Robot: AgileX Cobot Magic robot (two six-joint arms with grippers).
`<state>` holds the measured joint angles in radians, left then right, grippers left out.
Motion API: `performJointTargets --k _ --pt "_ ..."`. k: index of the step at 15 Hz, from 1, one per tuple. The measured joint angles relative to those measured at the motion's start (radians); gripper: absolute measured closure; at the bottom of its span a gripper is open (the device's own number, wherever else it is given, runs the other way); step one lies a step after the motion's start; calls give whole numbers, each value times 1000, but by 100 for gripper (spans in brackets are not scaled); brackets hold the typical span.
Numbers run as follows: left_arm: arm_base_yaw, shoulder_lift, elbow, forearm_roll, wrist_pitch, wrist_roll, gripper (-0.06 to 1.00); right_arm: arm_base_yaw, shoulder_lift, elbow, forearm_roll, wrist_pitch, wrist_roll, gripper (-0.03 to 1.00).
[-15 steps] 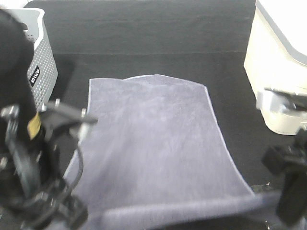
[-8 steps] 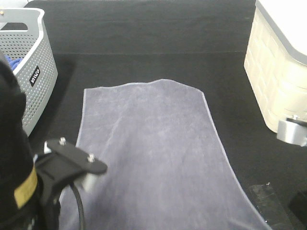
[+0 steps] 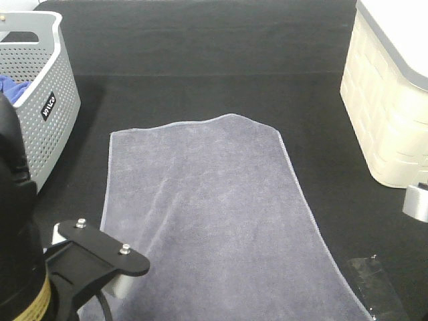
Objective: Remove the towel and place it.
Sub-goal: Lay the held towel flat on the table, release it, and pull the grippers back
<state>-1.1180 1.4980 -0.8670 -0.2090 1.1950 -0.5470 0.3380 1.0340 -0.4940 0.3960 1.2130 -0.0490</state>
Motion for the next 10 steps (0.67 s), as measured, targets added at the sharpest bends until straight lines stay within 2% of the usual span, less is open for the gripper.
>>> performJointTargets --k 2,3,4,5,8,10 --pt "0 0 1 1 10 -4 45 0 -1 0 3 0 0 52" --pt "0 0 1 1 12 -4 27 0 -1 -4 6 0 0 39" --pt "0 0 1 1 14 -4 23 0 -2 -8 6 0 0 30" --pt "0 0 1 1 15 -4 21 0 -3 -8 2 0 0 28" --pt "0 0 -1 11 16 -4 20 0 -3 -8 -12 0 0 27" --pt "0 0 -29 70 18 -4 20 0 -3 -22 -17 3 -4 27"
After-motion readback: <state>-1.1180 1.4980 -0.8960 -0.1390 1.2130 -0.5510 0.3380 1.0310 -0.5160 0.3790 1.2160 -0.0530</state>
